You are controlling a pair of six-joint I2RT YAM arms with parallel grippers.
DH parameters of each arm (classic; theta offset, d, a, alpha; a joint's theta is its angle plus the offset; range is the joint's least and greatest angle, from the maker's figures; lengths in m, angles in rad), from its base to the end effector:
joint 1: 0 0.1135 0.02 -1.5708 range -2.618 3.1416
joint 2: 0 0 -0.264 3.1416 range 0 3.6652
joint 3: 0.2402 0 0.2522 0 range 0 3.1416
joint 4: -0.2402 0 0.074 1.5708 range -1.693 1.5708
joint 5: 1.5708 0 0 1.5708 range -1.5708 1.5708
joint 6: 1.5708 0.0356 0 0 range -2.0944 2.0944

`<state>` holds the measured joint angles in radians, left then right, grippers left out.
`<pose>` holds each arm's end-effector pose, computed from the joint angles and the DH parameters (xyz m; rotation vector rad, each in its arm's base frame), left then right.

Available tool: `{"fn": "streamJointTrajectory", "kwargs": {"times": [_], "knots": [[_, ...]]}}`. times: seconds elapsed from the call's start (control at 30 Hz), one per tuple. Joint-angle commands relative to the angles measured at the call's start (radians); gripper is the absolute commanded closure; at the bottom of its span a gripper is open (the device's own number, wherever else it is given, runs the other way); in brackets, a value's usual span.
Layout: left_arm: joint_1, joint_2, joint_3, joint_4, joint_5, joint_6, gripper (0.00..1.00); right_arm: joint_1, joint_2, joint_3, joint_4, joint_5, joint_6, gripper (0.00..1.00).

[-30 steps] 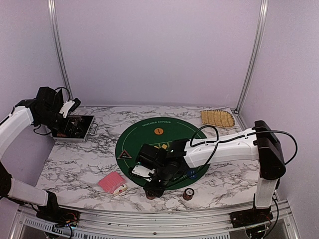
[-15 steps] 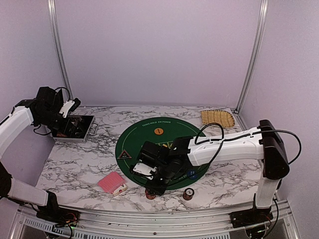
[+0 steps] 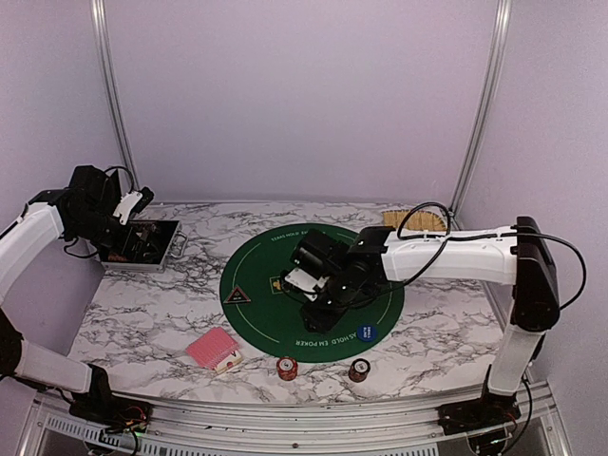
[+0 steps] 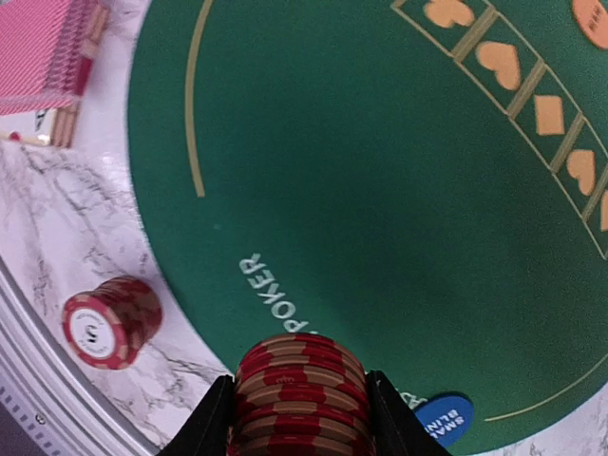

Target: Distribute texas hold em gaming equipment

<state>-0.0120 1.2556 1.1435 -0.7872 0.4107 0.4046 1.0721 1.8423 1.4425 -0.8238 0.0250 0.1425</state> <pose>0.2545 -0.0173 0.3132 0.6642 2.3022 -0.3256 0.1811 0.3307 0.2247 -1.2636 2.5338 0.2543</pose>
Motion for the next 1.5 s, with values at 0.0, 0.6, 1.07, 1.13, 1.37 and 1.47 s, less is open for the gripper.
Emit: {"fn": "streamJointTrajectory", "kwargs": {"times": [0.0, 0.6, 1.07, 1.13, 1.37, 1.47], "knots": [[0.005, -0.026, 0.019, -0.025, 0.008, 0.003, 0.01, -0.102, -0.072, -0.064, -0.009, 0.068, 0.028, 0.94], [0.004, -0.015, 0.025, -0.025, 0.015, 0.002, 0.01, -0.439, -0.174, -0.386, 0.168, 0.092, 0.069, 0.94], [0.006, -0.013, 0.024, -0.024, 0.014, 0.007, 0.01, -0.445, -0.129, -0.403, 0.152, 0.083, 0.091, 0.93], [0.005, -0.013, 0.024, -0.024, 0.014, 0.009, 0.01, -0.445, -0.139, -0.409, 0.145, 0.088, 0.091, 0.92], [0.004, -0.001, 0.027, -0.024, 0.022, 0.008, 0.01, -0.445, -0.139, -0.425, 0.145, 0.088, 0.097, 0.79], [0.004, 0.0, 0.031, -0.024, 0.022, 0.008, 0.01, -0.445, -0.129, -0.415, 0.142, 0.101, 0.096, 0.65]]}}
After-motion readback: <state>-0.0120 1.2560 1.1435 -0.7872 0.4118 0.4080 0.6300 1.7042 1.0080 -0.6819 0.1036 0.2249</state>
